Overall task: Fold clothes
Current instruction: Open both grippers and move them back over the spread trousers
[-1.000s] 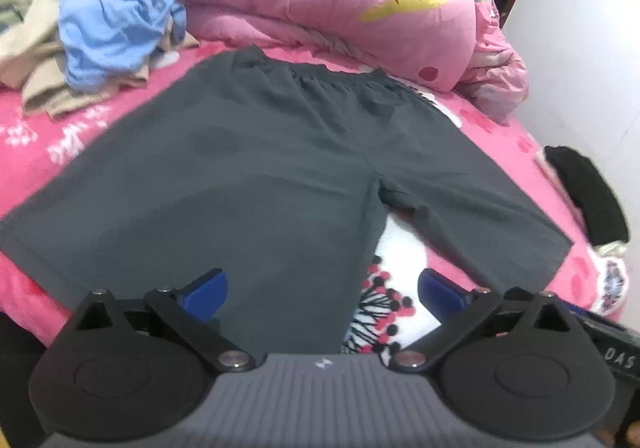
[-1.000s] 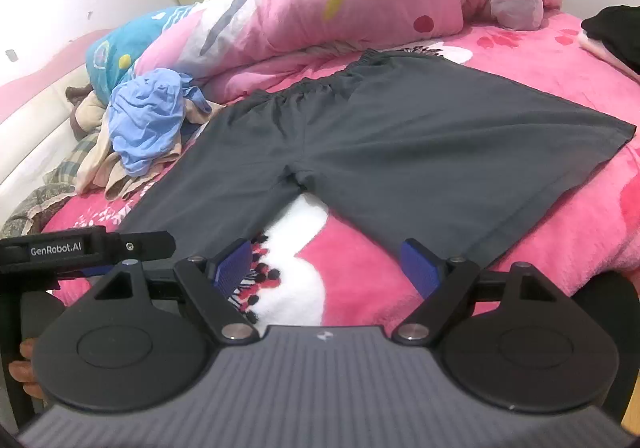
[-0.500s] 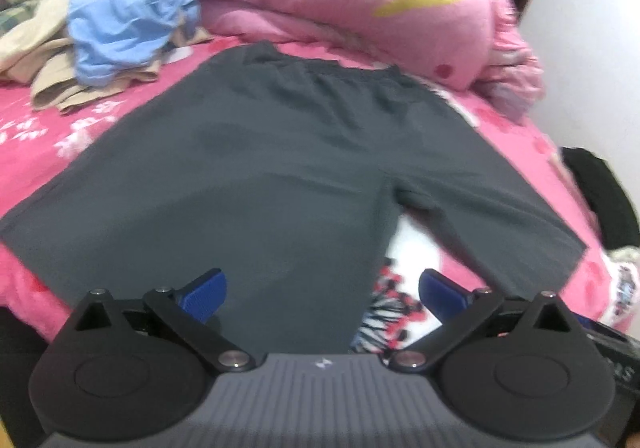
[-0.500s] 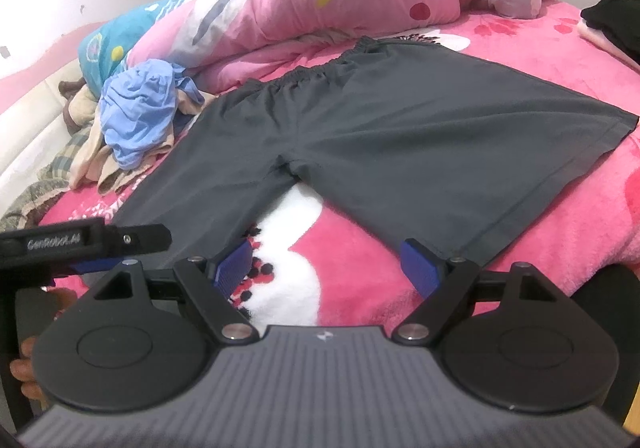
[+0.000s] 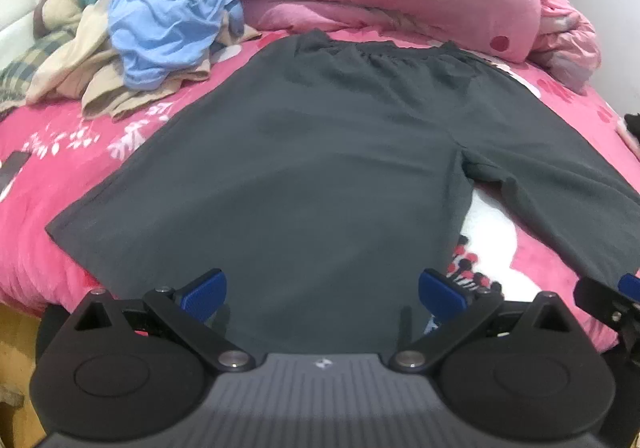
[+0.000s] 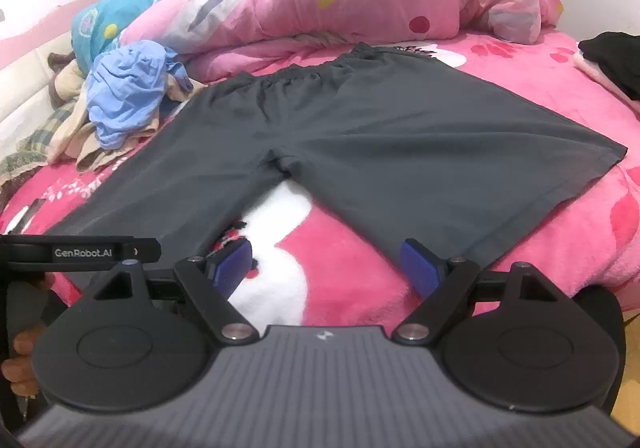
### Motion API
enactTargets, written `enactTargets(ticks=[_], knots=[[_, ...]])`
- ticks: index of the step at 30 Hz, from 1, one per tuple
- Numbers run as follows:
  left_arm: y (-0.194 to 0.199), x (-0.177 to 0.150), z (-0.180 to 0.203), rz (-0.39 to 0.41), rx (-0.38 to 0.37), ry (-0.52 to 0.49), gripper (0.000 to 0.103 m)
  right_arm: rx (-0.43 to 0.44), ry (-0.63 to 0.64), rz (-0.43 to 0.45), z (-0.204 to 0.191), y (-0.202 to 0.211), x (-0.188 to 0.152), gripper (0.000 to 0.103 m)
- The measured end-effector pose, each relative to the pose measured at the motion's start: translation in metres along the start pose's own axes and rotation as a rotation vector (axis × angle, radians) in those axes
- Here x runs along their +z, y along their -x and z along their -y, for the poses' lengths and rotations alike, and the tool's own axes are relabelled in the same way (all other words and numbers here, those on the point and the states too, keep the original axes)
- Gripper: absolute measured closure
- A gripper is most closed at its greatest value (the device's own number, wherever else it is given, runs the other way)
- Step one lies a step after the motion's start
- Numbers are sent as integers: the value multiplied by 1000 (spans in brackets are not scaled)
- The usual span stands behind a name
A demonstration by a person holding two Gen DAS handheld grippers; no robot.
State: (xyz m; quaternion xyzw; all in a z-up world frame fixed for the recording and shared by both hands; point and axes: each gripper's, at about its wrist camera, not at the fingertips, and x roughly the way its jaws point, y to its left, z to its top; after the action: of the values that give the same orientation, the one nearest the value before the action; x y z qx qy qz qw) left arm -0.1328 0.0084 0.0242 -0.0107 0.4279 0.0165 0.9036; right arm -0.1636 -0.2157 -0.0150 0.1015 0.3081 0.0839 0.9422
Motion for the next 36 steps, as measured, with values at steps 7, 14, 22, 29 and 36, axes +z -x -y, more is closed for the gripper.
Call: enactTargets(ticks=[7, 14, 22, 29, 36], knots=[[4, -3, 8, 18, 19, -27, 0, -9, -6, -1, 2, 1, -2, 22], [6, -3, 6, 29, 17, -19, 1, -13, -1, 3, -1, 4, -3, 21], [6, -4, 4, 17, 16, -1, 1, -12, 1, -3, -2, 5, -4, 21], [6, -4, 3, 12, 11, 7, 1, -16, -2, -9, -2, 5, -4, 21], [4, -4, 3, 3, -1, 7, 1, 0, 22, -4, -8, -1, 0, 21]])
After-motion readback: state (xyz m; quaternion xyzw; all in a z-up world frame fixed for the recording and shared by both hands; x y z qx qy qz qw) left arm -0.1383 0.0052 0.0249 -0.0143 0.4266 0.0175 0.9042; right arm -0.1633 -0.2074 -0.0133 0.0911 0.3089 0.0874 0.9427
